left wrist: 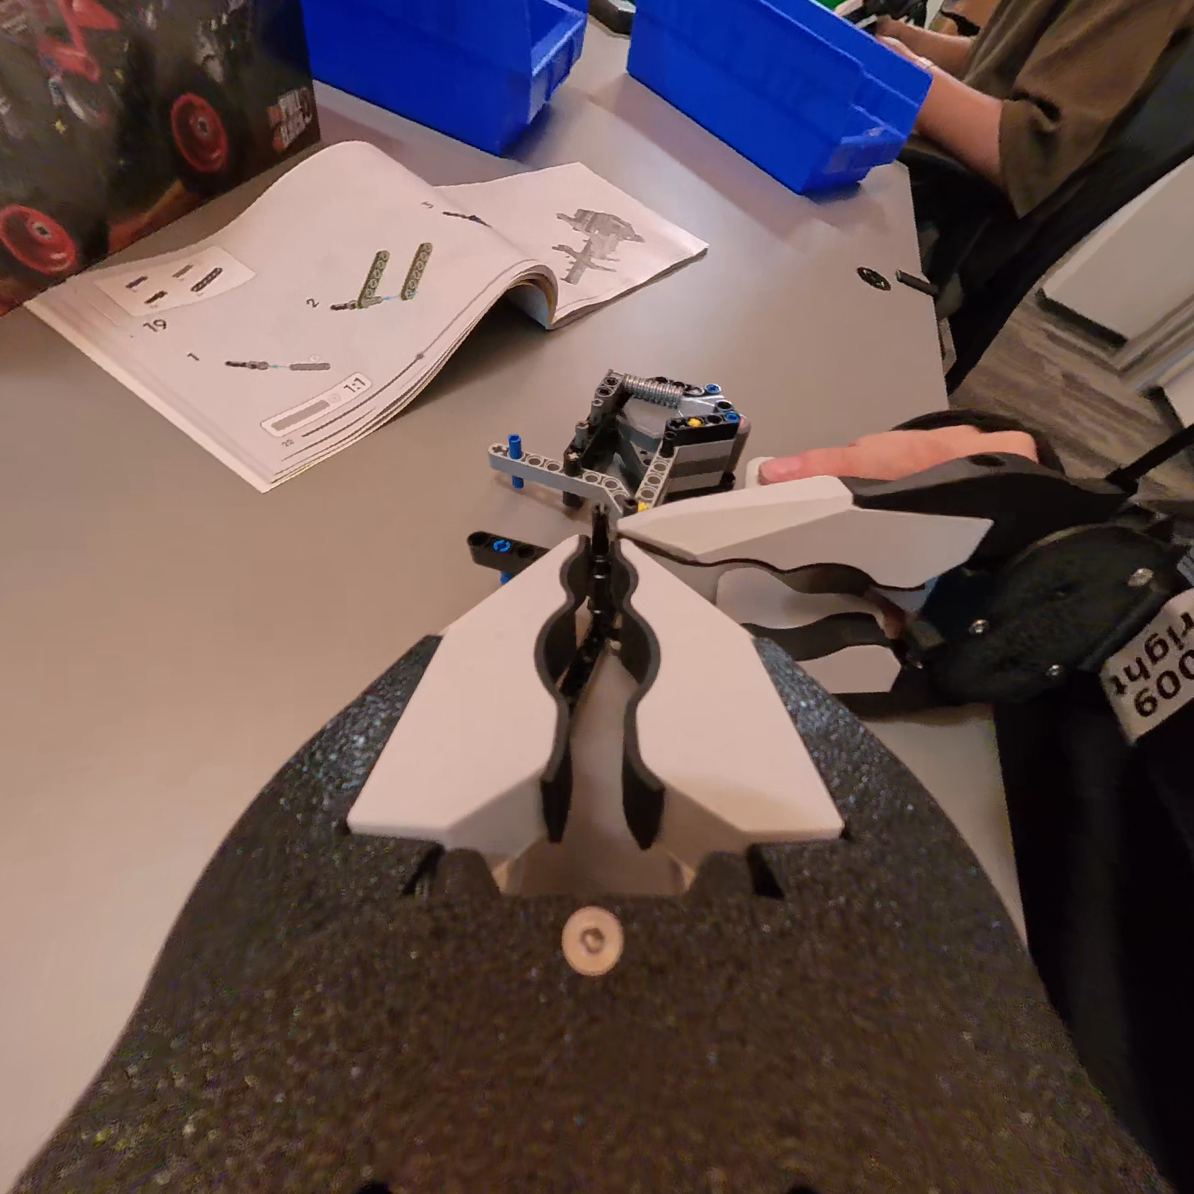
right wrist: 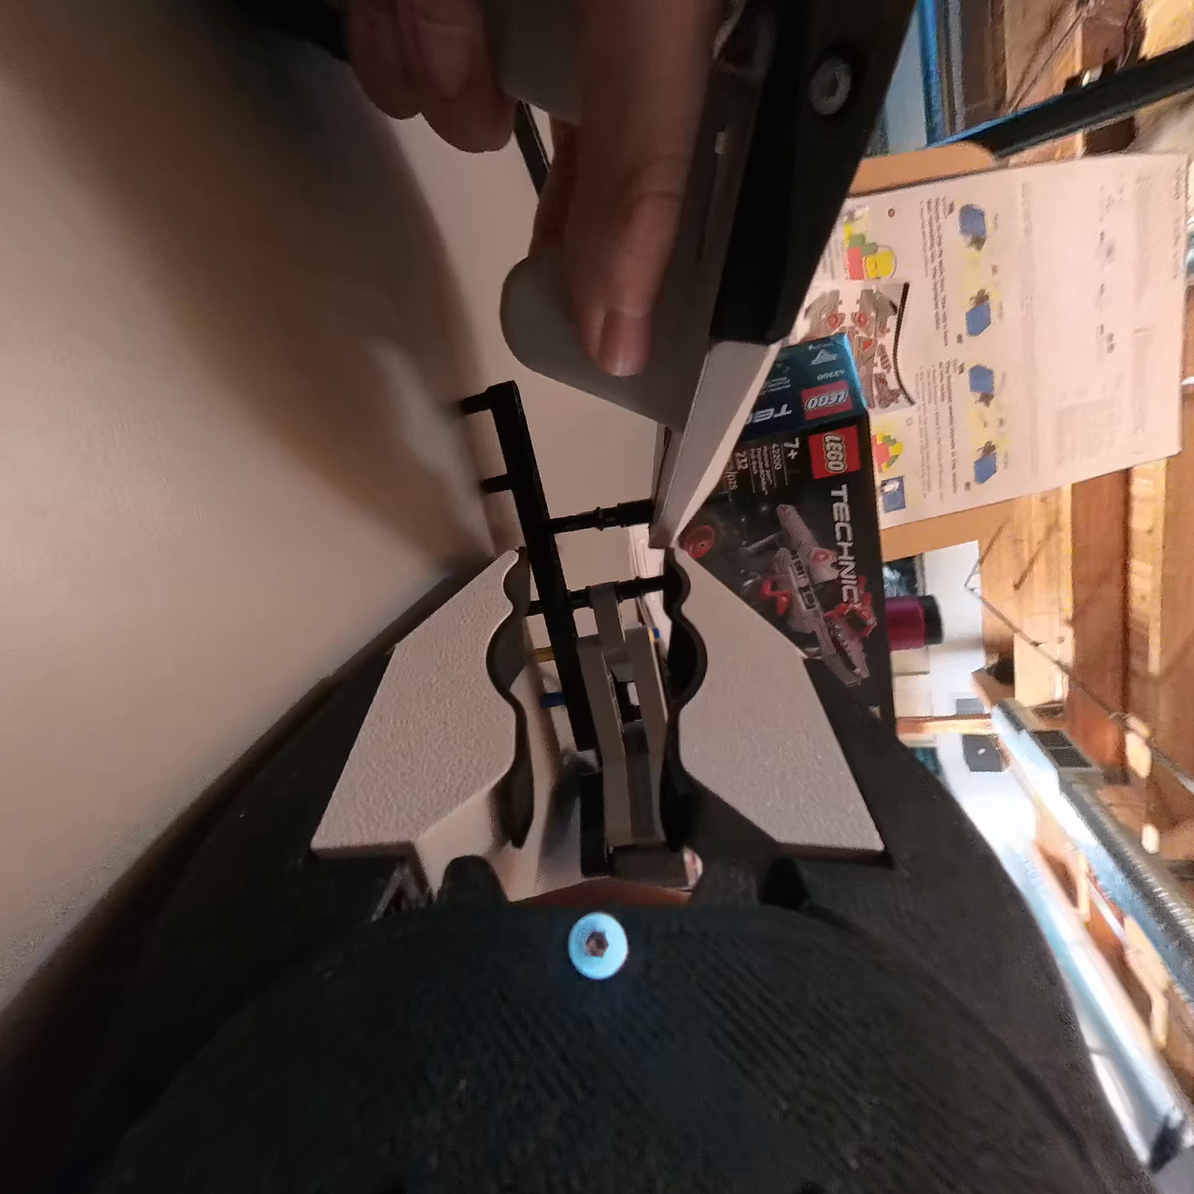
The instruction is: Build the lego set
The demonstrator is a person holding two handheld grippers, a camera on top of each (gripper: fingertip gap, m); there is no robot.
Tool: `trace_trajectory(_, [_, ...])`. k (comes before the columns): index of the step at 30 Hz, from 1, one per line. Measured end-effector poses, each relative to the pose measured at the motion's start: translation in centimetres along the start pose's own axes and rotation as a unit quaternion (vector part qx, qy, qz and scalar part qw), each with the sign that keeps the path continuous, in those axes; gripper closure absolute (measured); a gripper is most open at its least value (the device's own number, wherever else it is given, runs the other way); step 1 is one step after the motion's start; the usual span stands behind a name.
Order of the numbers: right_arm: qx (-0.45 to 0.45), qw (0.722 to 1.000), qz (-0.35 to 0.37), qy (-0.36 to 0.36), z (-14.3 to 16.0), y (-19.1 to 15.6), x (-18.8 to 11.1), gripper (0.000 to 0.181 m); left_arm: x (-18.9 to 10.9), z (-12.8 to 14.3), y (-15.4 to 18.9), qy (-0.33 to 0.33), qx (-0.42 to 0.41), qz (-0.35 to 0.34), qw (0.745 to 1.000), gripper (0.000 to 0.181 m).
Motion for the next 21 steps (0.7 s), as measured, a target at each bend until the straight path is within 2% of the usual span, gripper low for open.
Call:
trace_trajectory(9, [-0.068,0.997,0.025,0.021,-0.16,0.06,0.27,0.144,-0.15,0.19,-0.56,0.013,-0.063,0.031,0.997,0.177])
trace_trajectory(16, [-0.089,0.995,0.038,0.01,0.01,0.21,0.23,0.15,-0.45,0.18,-0.79,0.028,-0.075,0.033,0.996,0.177])
trace_trajectory(17, [-0.085,0.995,0.045,0.015,-0.03,0.33,0.09,0.156,-0.48,0.18,-0.78,0.029,-0.074,0.033,0.996,0.177])
trace_trajectory(21, [-0.088,0.996,0.033,0.012,0.17,0.19,0.17,0.155,-0.32,0.18,-0.62,0.021,-0.066,0.026,0.997,0.177])
Point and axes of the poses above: each gripper's, where its closed fingertips meet, x out along the fingers, z out of its underside, y = z × x across the jaws, the point moved 10 cm from there along -x, back along the fingers, and after that the axes turned 3 degrees about -y, right-handed, at the moved point
